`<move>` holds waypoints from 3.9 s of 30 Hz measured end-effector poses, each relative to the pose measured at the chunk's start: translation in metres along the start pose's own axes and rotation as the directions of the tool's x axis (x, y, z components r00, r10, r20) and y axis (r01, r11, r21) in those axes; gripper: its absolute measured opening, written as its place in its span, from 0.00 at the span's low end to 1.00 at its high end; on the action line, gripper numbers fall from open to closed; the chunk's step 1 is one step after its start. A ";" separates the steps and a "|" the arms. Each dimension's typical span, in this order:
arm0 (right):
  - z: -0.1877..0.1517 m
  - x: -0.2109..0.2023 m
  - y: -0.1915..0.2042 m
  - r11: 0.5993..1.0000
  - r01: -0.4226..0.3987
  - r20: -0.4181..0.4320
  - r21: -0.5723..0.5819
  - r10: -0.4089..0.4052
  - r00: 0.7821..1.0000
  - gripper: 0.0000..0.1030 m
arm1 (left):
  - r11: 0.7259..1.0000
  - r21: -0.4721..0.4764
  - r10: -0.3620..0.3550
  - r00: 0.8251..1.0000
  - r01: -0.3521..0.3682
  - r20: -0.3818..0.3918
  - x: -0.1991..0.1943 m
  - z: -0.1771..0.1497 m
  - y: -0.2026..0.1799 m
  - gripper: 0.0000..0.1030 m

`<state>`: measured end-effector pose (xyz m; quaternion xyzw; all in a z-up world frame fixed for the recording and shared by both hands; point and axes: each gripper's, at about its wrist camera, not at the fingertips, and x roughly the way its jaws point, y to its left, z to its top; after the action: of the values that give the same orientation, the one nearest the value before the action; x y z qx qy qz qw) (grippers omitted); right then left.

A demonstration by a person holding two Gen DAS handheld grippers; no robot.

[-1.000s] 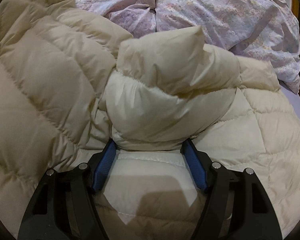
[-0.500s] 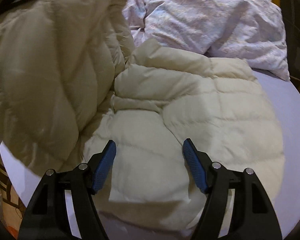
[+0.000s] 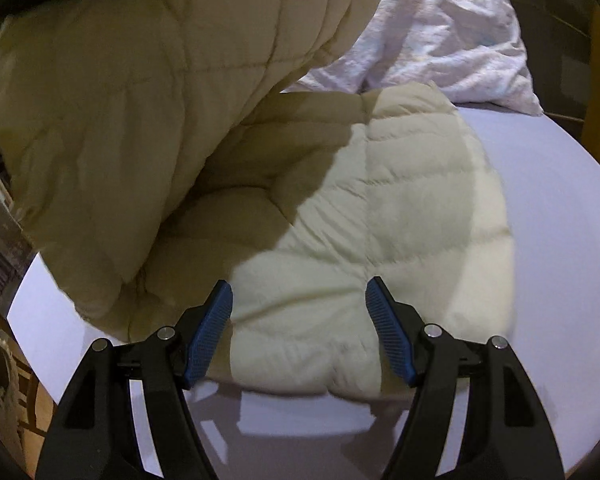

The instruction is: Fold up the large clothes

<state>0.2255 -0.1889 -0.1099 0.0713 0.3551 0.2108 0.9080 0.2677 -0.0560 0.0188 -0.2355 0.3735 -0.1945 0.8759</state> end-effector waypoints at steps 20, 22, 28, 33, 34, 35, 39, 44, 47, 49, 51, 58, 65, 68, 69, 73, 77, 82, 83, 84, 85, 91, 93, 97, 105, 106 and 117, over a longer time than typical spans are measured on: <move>-0.018 -0.016 -0.010 0.998 0.053 0.026 0.037 -0.054 0.998 0.69 | 0.968 0.082 0.228 0.967 -0.238 0.116 -0.046 0.010 0.024 0.81; -0.018 -0.016 -0.010 0.998 0.051 0.024 0.041 -0.052 0.998 0.69 | 0.961 0.052 0.267 0.958 -0.273 0.103 -0.036 0.017 0.042 0.81; -0.018 -0.015 -0.014 0.998 0.049 0.021 0.039 -0.049 0.999 0.69 | 0.946 0.012 0.322 0.943 -0.324 0.079 -0.012 0.023 0.072 0.81; -0.018 -0.014 -0.016 0.998 0.051 0.023 0.040 -0.052 0.998 0.70 | 0.935 0.025 0.350 0.933 -0.353 0.082 -0.001 0.026 0.077 0.81; -0.018 -0.015 -0.015 0.998 0.052 0.024 0.039 -0.053 0.998 0.70 | 0.933 0.026 0.355 0.931 -0.358 0.080 0.001 0.026 0.079 0.81; -0.019 -0.014 -0.015 0.998 0.055 0.025 0.036 -0.056 0.998 0.70 | 0.933 0.026 0.356 0.931 -0.359 0.078 0.003 0.027 0.080 0.81; -0.022 -0.015 -0.014 0.998 0.061 0.028 0.030 -0.061 0.998 0.70 | 0.937 0.019 0.348 0.936 -0.349 0.053 0.017 0.024 0.086 0.80; -0.023 -0.015 -0.014 0.998 0.062 0.027 0.030 -0.063 0.998 0.70 | 0.939 0.058 0.336 0.941 -0.338 0.039 0.036 0.017 0.077 0.79; -0.026 -0.015 -0.013 0.997 0.065 0.027 0.032 -0.066 0.997 0.70 | 0.941 0.087 0.325 0.945 -0.326 0.031 0.044 0.014 0.068 0.77; -0.027 -0.015 -0.013 0.997 0.066 0.028 0.032 -0.067 0.997 0.70 | 0.943 0.102 0.317 0.948 -0.318 0.024 0.050 0.011 0.062 0.76; -0.027 -0.015 -0.013 0.997 0.068 0.029 0.032 -0.069 0.997 0.70 | 0.944 0.112 0.311 0.950 -0.311 0.016 0.055 0.009 0.057 0.76; -0.029 -0.019 -0.014 0.997 0.065 0.033 0.035 -0.067 0.997 0.70 | 0.948 0.135 0.293 0.956 -0.289 -0.014 0.073 -0.002 0.047 0.76; -0.027 -0.047 -0.034 0.991 0.094 0.063 0.098 -0.100 0.993 0.70 | 0.944 0.171 0.294 0.955 -0.284 -0.038 0.096 -0.013 0.035 0.76; -0.022 -0.069 -0.053 0.979 0.143 0.095 0.144 -0.157 0.983 0.70 | 0.941 0.185 0.297 0.954 -0.284 -0.044 0.103 -0.017 0.030 0.76; -0.020 -0.075 -0.059 0.975 0.154 0.103 0.157 -0.171 0.980 0.70 | 0.940 0.189 0.296 0.954 -0.283 -0.046 0.105 -0.018 0.029 0.77; -0.011 -0.101 -0.074 0.964 0.182 0.143 0.194 -0.211 0.967 0.70 | 0.938 0.199 0.299 0.953 -0.283 -0.050 0.111 -0.021 0.026 0.77; 0.008 -0.116 -0.073 0.964 0.186 0.194 0.189 -0.223 0.955 0.65 | 0.937 0.209 0.296 0.954 -0.280 -0.050 0.114 -0.022 0.026 0.78; 0.039 -0.110 -0.063 0.982 0.125 0.223 0.141 -0.154 0.963 0.44 | 0.933 0.219 0.302 0.952 -0.285 -0.045 0.111 -0.021 0.026 0.78; 0.044 -0.108 -0.058 0.986 0.111 0.229 0.127 -0.138 0.964 0.42 | 0.932 0.221 0.303 0.952 -0.287 -0.044 0.111 -0.021 0.025 0.78; 0.051 -0.106 -0.054 0.988 0.103 0.233 0.114 -0.127 0.964 0.41 | 0.931 0.223 0.305 0.951 -0.288 -0.044 0.110 -0.021 0.025 0.78; 0.056 -0.103 -0.050 0.990 0.095 0.237 0.102 -0.117 0.964 0.40 | 0.930 0.224 0.307 0.951 -0.290 -0.044 0.111 -0.021 0.025 0.78; 0.099 -0.059 -0.043 0.995 0.063 0.205 0.083 -0.079 0.976 0.34 | 0.927 0.232 0.311 0.949 -0.293 -0.043 0.110 -0.023 0.024 0.78; 0.105 -0.046 -0.044 0.994 0.067 0.181 0.084 -0.082 0.980 0.32 | 0.928 0.229 0.310 0.950 -0.293 -0.042 0.110 -0.023 0.024 0.78; 0.106 -0.023 -0.051 0.991 0.094 0.126 0.096 -0.106 0.986 0.28 | 0.928 0.227 0.311 0.950 -0.295 -0.039 0.108 -0.024 0.024 0.78; 0.092 0.005 -0.073 0.977 0.172 0.031 0.128 -0.177 0.984 0.23 | 0.951 0.171 0.267 0.963 -0.256 -0.043 0.082 -0.014 0.029 0.69; 0.090 0.007 -0.075 0.976 0.177 0.027 0.129 -0.182 0.983 0.23 | 0.952 0.166 0.267 0.963 -0.258 -0.037 0.077 -0.010 0.030 0.69; 0.080 0.023 -0.090 0.968 0.203 -0.012 0.149 -0.204 0.979 0.23 | 0.916 0.148 0.377 0.926 -0.373 0.004 0.074 0.032 0.052 0.69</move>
<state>0.3249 -0.2579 -0.0899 0.1027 0.3740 0.0892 0.9174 0.3474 -0.0432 -0.0322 -0.0925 0.4071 -0.0527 0.9071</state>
